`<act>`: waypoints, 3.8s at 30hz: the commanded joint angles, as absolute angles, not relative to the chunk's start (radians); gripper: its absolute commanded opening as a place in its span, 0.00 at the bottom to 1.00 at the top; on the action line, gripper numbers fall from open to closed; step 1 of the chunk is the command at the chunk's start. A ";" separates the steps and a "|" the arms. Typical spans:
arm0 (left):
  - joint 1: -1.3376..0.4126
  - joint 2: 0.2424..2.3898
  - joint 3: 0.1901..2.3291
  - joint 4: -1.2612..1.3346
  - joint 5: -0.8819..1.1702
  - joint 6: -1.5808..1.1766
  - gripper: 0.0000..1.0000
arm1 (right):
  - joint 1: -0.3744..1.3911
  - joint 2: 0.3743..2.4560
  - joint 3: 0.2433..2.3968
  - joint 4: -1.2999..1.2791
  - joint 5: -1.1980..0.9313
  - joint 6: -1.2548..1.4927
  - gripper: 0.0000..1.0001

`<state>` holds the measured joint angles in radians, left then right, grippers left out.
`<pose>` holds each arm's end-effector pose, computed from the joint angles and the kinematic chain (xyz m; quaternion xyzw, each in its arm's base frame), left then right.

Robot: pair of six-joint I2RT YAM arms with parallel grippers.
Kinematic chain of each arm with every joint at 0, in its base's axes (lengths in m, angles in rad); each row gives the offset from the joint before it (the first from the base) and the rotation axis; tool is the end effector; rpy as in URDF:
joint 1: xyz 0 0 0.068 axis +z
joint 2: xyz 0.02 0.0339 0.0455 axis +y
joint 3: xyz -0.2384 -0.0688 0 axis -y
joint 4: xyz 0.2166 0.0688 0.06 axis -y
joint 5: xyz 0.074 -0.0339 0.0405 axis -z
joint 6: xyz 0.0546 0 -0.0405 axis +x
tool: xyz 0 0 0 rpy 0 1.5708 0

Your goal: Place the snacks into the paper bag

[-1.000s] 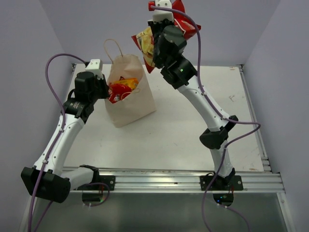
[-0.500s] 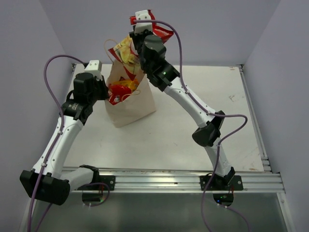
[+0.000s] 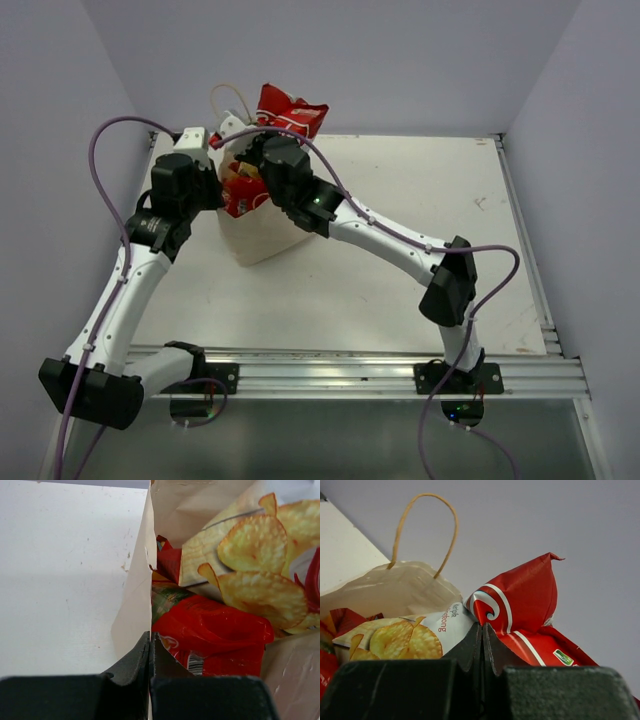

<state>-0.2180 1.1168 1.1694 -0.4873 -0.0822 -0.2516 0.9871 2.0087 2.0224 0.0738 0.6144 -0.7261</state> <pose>0.2402 -0.0486 0.3450 -0.0363 0.8418 -0.0914 0.5308 0.2770 0.3623 0.4027 -0.3405 0.5902 -0.1111 0.7234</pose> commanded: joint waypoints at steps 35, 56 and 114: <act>-0.224 1.029 1.143 -0.367 -0.061 -0.250 0.00 | 1.019 2.121 2.151 -0.506 0.152 -0.213 0.00; -0.225 1.009 1.121 -0.351 -0.118 -0.270 0.00 | 0.953 2.027 2.275 -0.555 0.140 -0.132 0.62; -0.224 1.011 1.114 -0.327 -0.199 -0.333 0.00 | 0.594 2.160 2.388 -0.318 0.515 0.075 0.72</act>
<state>-0.2241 1.0531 1.1015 -0.4545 -0.1661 -0.3222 0.6067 2.1685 2.3413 -0.3145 0.3985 0.0715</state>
